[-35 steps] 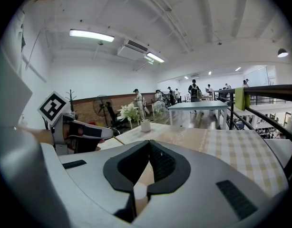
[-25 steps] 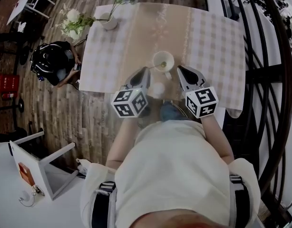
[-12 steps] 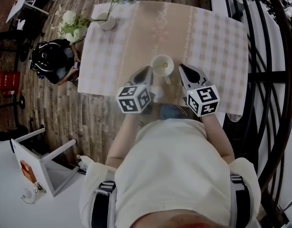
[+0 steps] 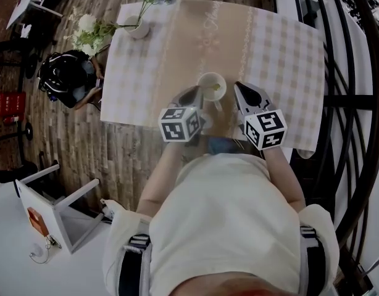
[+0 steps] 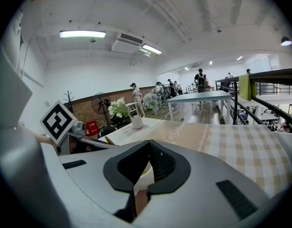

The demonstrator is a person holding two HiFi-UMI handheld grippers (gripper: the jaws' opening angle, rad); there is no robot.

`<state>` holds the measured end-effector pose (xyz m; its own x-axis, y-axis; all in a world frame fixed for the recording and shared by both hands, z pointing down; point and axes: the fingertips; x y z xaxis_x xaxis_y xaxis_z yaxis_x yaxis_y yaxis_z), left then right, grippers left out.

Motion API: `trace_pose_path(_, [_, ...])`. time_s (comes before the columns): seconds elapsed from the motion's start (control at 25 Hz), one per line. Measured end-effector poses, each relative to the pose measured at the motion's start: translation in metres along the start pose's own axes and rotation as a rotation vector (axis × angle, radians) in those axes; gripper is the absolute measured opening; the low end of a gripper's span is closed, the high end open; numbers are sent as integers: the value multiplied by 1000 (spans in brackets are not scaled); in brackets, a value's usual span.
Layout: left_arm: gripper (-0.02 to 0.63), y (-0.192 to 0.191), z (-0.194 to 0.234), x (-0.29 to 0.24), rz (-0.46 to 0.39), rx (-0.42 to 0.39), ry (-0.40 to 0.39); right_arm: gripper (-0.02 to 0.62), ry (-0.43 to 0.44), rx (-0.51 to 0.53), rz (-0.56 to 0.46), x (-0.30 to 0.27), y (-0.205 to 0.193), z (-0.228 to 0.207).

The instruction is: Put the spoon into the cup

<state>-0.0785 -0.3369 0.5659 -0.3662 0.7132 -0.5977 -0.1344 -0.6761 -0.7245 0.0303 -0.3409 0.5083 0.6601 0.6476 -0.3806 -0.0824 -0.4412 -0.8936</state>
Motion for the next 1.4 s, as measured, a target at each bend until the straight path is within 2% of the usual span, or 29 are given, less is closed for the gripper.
trace_pose_path(0.52, [5,-8,-3,-8,18,-22,7,1,7,-1,13,-3,-4,1])
trace_pose_path(0.8, [6,-8,3,-12,14,-76,48,0,10,-3,17,-3,-8,3])
trace_pose_path(1.0, [8,-10,10,-15,7,-81,68,0,6,-7,21,-3,-10,3])
trace_pose_path(1.12, [22,-13,13,-16,14,-82,78,0,5,-8,23,-2,-12,4])
trace_pose_path(1.2, [79,-15,15,-17,20,-80,78,0,2,-9,26,-1,-13,4])
trace_pose_path(1.4, [97,-15,20,-14,11,-55,88,2,-7,-10,26,2,-14,6])
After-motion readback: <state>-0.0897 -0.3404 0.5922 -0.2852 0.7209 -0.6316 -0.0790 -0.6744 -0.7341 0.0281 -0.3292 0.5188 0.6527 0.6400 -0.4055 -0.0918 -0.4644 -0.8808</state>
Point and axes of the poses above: the fingertips, and each gripper's own axes: x backward along the fingers, z to its left, y out of its top, and after that the axes turned 8 degrees about y, right-handed
